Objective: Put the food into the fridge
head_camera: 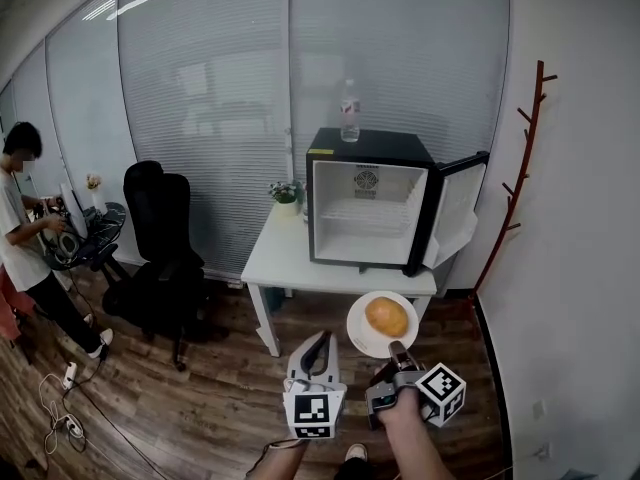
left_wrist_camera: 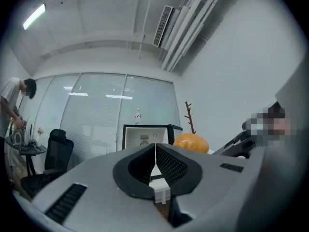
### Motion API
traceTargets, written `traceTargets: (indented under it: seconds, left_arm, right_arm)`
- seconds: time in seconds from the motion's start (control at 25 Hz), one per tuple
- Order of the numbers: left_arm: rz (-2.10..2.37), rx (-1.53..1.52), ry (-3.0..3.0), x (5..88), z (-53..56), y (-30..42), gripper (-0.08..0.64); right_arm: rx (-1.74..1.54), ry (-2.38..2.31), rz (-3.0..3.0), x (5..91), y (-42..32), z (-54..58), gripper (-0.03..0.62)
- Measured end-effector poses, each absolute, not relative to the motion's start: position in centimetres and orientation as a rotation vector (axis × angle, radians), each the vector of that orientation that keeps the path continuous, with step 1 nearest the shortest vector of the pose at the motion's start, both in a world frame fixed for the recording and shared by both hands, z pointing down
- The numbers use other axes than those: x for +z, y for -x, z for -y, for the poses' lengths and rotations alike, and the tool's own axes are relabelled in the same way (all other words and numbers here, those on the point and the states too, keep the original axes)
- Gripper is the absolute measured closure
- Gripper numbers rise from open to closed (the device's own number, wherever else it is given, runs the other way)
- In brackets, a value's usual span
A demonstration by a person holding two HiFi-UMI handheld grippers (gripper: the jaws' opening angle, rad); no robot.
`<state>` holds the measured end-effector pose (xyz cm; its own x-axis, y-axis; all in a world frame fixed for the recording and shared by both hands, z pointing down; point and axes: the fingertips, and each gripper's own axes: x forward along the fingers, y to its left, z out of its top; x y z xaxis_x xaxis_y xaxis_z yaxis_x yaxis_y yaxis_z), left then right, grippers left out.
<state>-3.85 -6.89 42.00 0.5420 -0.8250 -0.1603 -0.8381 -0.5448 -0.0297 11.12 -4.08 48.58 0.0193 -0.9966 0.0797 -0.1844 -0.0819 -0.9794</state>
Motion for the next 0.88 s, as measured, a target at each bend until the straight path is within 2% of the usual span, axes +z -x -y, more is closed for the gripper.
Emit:
traceTargets:
  seconds: [0.88]
  left_arm:
    - [-1.485,0.168,2.606,39.6,24.6,-10.7,0.528]
  right_arm:
    - [-1.208,1.374,-1.327,47.4,-25.6,22.2,0.56]
